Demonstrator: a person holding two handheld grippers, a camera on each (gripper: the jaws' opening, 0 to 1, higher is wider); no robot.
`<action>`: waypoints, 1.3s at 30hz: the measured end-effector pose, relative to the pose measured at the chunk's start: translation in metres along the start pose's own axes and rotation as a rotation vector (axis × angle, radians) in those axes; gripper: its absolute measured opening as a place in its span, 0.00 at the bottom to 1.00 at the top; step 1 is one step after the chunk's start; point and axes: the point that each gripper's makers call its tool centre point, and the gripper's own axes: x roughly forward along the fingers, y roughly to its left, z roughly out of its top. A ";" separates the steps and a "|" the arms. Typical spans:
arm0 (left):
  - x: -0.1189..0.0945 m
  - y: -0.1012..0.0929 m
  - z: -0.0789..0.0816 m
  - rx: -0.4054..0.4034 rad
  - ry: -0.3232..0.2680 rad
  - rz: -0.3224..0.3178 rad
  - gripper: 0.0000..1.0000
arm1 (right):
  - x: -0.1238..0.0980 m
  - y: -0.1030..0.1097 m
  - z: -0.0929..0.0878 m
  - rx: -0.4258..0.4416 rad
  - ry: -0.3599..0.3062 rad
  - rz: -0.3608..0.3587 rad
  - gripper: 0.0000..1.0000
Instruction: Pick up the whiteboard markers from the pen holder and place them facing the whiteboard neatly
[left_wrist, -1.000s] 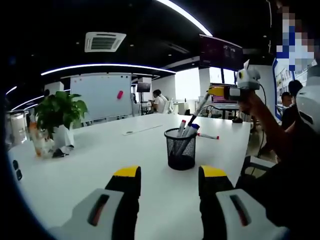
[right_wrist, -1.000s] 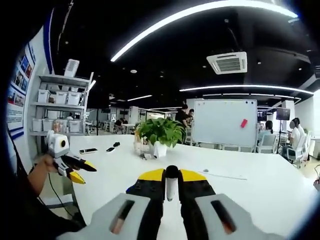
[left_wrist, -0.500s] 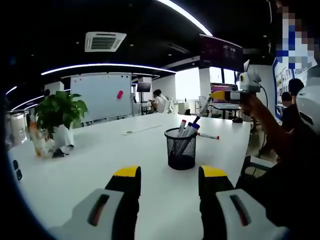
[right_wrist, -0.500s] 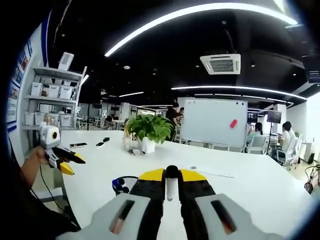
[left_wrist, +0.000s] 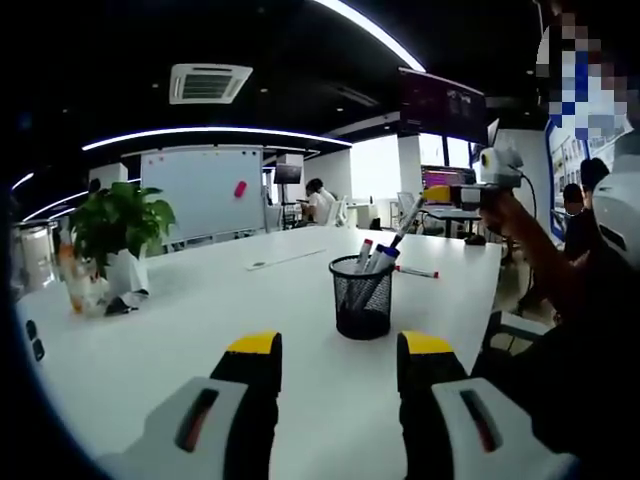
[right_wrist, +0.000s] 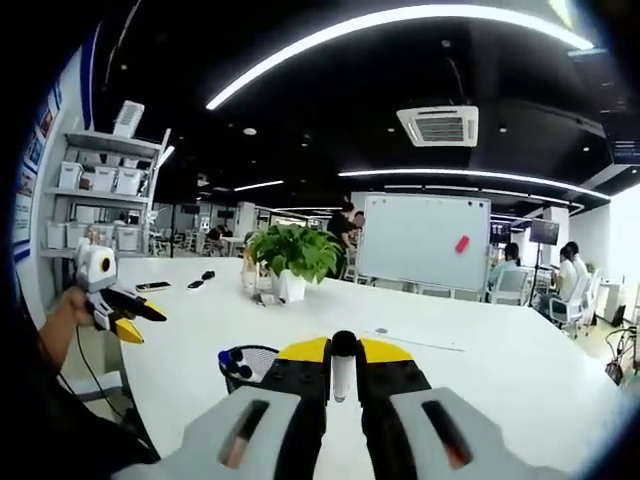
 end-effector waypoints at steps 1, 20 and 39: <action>0.000 0.000 0.000 0.000 0.000 0.000 0.47 | 0.000 0.000 0.000 0.000 0.000 -0.002 0.13; 0.001 -0.001 0.001 -0.001 -0.002 -0.001 0.47 | -0.012 -0.021 -0.009 -0.016 0.010 -0.054 0.13; 0.000 0.000 0.002 -0.001 -0.002 -0.002 0.47 | -0.028 -0.045 -0.024 0.005 0.031 -0.125 0.13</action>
